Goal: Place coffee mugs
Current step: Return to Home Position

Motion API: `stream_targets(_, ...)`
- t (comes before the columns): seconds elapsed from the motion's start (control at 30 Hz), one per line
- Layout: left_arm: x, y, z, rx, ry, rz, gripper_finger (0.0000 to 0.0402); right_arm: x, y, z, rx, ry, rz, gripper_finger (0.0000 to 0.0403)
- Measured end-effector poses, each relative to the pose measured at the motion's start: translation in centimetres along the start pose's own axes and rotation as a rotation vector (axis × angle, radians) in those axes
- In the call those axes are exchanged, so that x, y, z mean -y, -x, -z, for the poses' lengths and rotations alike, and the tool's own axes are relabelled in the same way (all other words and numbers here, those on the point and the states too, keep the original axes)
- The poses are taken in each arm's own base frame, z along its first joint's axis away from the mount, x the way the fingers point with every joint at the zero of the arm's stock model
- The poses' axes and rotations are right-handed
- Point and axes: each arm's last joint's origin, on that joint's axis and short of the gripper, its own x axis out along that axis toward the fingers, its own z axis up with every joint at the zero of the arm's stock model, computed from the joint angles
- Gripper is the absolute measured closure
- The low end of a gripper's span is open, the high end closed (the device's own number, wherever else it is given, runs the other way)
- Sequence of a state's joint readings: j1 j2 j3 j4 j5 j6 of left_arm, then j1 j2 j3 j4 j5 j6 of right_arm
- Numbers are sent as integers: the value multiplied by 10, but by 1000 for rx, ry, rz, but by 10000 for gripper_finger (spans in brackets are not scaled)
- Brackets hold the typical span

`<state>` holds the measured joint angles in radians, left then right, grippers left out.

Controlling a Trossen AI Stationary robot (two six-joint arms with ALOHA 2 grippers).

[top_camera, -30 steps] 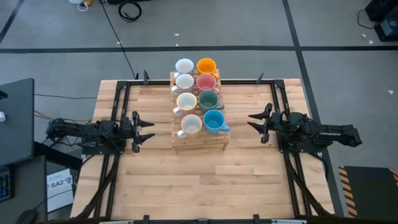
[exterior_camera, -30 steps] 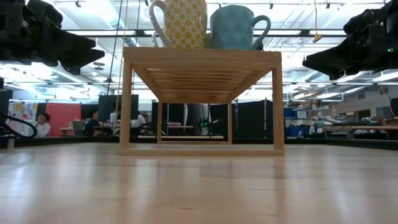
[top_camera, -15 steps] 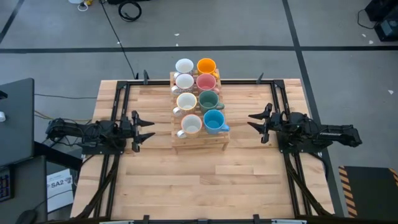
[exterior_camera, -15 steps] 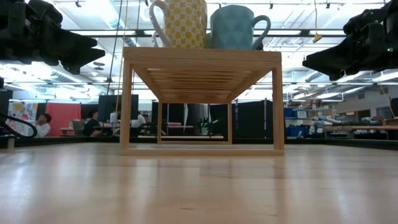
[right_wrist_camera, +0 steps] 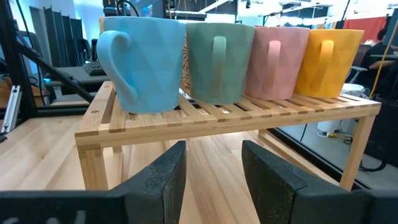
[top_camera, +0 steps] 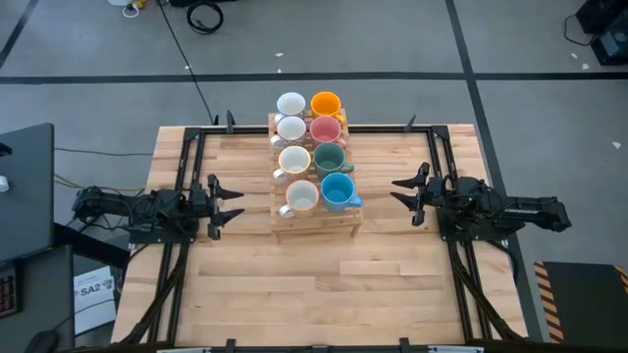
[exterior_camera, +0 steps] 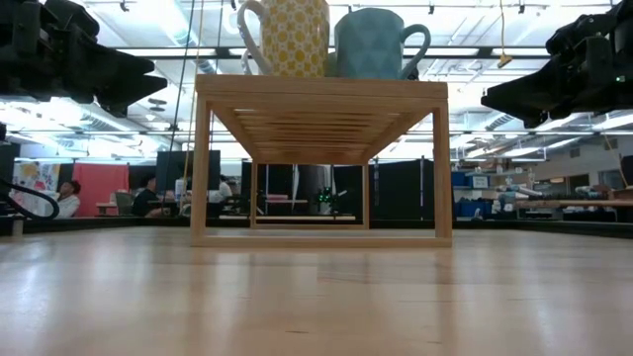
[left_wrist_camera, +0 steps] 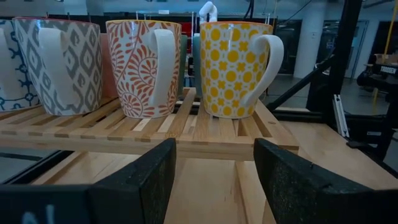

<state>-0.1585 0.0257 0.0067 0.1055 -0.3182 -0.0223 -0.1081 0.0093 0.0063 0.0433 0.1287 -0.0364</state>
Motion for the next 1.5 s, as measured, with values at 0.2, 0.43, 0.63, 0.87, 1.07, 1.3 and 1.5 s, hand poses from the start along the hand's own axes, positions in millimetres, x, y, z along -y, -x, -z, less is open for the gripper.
stream_targets(0.2, 0, 0, 0, 0, 0, 0, 178, 0, 0, 0, 0, 0, 0, 241)
stream_targets(0.43, 0, 0, 0, 1, 1, 0, 178, 0, 0, 0, 0, 0, 0, 241)
stream_targets(0.63, 0, 0, 0, 1, 1, 0, 178, 0, 0, 0, 0, 0, 0, 241)
stream_targets(0.87, 0, 0, 0, 1, 1, 0, 178, 0, 0, 0, 0, 0, 0, 241)
stream_targets(1.07, 0, 0, 0, 1, 1, 0, 178, 0, 0, 0, 0, 0, 0, 241)
stream_targets(1.3, 0, 0, 0, 1, 1, 0, 178, 0, 0, 0, 0, 0, 0, 241)
stream_targets(1.5, 0, 2, -2, 23, 8, 1, 178, 0, 0, 0, 0, 0, 0, 241)
